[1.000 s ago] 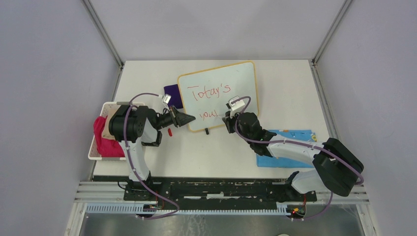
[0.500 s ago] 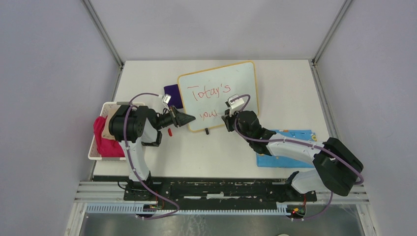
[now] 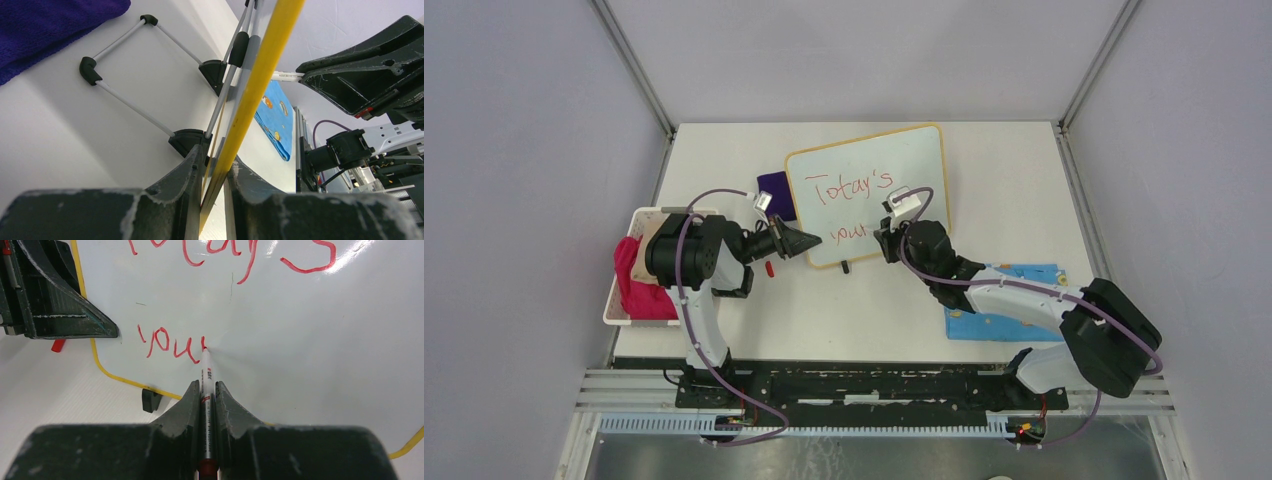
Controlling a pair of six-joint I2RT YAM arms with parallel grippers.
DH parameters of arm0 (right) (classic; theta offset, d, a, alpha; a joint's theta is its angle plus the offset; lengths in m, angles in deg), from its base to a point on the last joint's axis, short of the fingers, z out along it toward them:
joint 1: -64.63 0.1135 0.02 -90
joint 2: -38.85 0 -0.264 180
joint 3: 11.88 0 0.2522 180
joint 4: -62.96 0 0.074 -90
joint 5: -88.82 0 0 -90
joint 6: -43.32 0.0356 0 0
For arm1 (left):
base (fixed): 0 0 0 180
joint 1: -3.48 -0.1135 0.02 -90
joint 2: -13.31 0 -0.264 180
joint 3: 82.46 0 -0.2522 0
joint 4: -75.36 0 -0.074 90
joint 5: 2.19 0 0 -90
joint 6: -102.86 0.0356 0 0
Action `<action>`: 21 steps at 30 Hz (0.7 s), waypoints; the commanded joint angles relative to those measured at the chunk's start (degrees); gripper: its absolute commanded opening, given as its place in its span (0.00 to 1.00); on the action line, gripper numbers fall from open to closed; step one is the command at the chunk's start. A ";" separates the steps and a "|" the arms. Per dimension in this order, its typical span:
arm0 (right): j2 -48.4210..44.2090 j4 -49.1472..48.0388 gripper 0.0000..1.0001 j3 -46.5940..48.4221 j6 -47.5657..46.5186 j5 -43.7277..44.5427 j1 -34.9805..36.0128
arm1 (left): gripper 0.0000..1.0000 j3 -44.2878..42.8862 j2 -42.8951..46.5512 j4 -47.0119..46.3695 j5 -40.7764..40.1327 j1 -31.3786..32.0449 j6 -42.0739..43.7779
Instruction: Write a sentence on the whiteboard
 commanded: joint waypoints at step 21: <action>-7.71 -2.68 0.00 -1.75 -0.10 1.13 -2.49 | 0.02 0.12 -1.86 -8.60 -1.39 0.13 -2.68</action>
